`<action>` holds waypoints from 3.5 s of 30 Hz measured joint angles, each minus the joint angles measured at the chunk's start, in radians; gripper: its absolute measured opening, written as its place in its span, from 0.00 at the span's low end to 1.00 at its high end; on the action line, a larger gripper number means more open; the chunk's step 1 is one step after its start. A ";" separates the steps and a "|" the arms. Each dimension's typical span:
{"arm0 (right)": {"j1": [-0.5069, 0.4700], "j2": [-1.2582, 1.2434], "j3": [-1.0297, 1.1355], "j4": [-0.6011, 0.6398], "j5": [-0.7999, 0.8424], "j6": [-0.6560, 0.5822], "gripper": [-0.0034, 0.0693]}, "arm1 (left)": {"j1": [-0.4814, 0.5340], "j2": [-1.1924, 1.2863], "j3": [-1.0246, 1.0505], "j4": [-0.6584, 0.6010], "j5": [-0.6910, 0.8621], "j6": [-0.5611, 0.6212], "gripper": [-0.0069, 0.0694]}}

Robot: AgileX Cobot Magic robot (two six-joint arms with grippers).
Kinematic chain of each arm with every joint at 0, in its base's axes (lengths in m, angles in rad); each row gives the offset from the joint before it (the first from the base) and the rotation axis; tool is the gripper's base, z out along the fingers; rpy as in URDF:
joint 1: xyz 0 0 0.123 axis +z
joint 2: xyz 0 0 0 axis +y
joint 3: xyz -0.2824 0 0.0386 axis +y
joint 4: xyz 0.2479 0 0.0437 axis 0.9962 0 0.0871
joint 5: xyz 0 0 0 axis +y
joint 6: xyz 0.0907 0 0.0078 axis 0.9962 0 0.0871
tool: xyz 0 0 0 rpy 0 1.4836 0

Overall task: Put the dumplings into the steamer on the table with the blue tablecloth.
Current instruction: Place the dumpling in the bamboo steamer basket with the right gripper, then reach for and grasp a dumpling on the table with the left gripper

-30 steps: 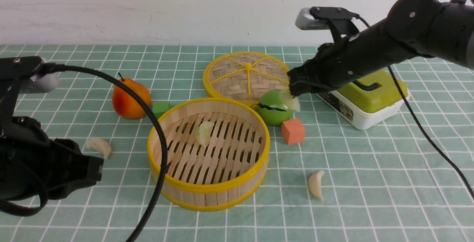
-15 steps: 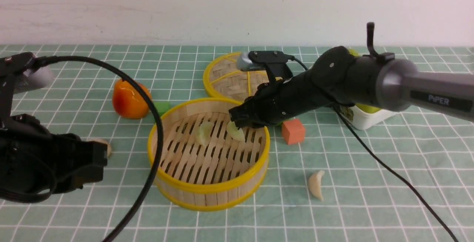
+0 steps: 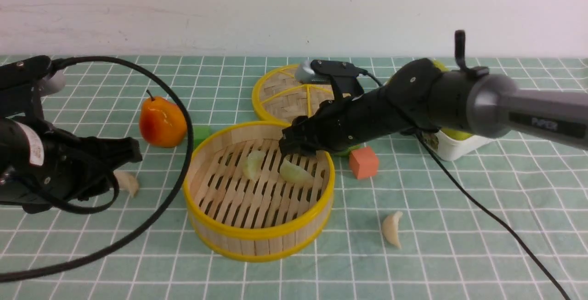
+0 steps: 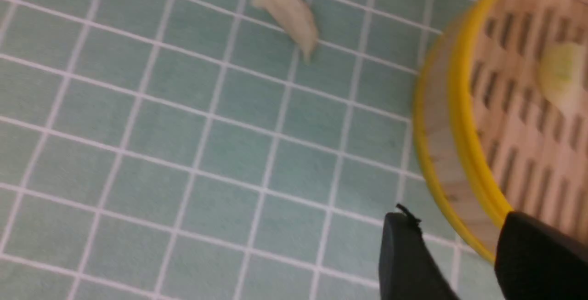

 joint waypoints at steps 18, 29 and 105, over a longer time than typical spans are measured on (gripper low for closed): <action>0.009 -0.089 -0.035 -0.501 0.241 0.083 0.62 | 0.239 0.423 -0.153 -0.096 -0.098 -0.031 0.67; 0.066 0.129 -0.266 -0.504 0.281 0.088 0.62 | 0.239 0.424 -0.179 -0.238 -0.096 0.186 0.60; 0.064 -0.870 0.698 -0.834 0.245 0.748 0.82 | 0.240 0.838 -0.582 -0.150 0.086 0.192 0.35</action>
